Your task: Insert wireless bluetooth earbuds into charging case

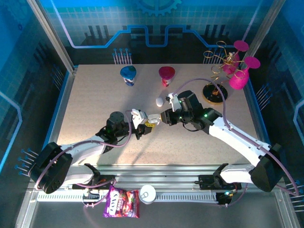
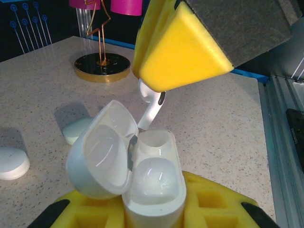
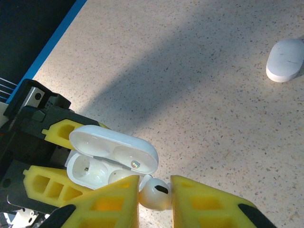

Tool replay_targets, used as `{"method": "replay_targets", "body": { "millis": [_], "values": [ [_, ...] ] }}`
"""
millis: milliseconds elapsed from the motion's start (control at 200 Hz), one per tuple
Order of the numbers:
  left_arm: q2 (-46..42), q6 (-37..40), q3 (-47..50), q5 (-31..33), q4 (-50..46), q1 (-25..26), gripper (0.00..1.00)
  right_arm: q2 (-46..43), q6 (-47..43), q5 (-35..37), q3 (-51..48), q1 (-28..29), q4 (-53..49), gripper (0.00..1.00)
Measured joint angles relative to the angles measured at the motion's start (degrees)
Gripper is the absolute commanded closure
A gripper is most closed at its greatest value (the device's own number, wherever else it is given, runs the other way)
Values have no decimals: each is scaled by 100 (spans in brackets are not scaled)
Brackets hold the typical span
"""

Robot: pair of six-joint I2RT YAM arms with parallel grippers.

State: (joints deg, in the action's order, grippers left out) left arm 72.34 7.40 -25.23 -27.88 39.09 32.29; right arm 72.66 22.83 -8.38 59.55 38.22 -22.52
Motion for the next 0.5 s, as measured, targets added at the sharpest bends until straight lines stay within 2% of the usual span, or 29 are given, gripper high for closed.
{"method": "replay_targets", "body": {
  "millis": [500],
  "values": [
    [0,-107,31,0,-17,2,100,33,-83,46,15,39,-59,79]
  ]
}}
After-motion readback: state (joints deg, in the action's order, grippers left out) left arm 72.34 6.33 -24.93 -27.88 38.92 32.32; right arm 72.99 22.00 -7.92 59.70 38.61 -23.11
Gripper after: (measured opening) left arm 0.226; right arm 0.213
